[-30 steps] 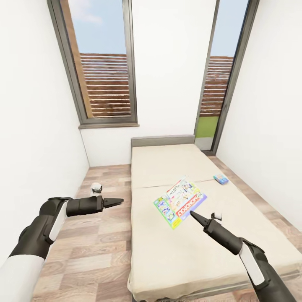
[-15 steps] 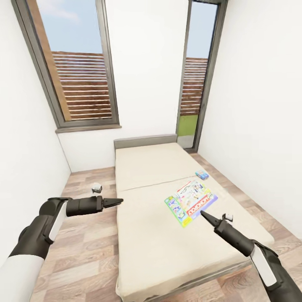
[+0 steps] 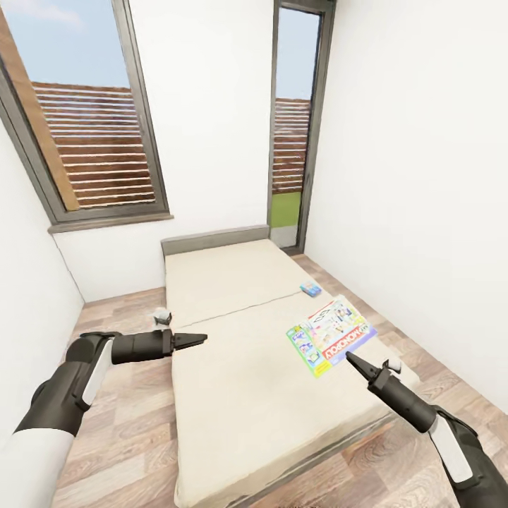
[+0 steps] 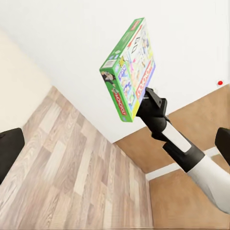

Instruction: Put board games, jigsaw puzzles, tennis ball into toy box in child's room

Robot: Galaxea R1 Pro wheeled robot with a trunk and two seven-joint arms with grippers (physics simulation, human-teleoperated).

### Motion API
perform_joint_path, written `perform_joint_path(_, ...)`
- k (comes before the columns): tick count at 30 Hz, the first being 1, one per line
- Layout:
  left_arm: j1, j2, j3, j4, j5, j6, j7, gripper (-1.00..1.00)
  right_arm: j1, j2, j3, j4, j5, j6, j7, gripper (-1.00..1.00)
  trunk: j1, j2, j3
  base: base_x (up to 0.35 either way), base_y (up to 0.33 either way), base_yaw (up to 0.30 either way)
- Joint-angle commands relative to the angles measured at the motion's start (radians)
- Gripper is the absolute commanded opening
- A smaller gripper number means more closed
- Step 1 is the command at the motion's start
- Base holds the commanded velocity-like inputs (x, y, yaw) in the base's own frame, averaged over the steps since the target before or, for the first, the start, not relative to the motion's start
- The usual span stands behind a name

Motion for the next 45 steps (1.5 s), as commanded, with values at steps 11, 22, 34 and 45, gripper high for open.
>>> perform_joint_path(11, 0.000, 0.002, 0.000, 0.000, 0.002, 0.008, -0.001, 1.00, -0.003, -0.003, -0.002, 0.001, -0.006, 0.009, 0.001, -1.00, -0.042, 0.076, 0.035, 0.000, 0.000, -0.278)
perform_joint_path(22, 0.000, 0.002, 0.000, 0.000, 0.002, 0.008, -0.001, 1.00, -0.003, -0.003, -0.003, 0.027, -0.006, 0.007, 0.004, -1.00, -0.061, 0.111, 0.055, 0.000, 0.000, -0.278)
perform_joint_path(34, 0.000, 0.003, 0.000, 0.000, 0.003, 0.006, -0.003, 1.00, -0.003, -0.003, -0.004, 0.033, -0.006, 0.006, 0.003, -1.00, -0.061, 0.111, 0.059, 0.000, 0.000, -0.278)
perform_joint_path(45, 0.000, 0.002, -0.002, 0.000, 0.002, 0.006, -0.003, 1.00, -0.003, -0.005, -0.011, 0.033, -0.006, 0.007, 0.004, -1.00, -0.061, 0.111, 0.063, 0.000, 0.000, -0.278)
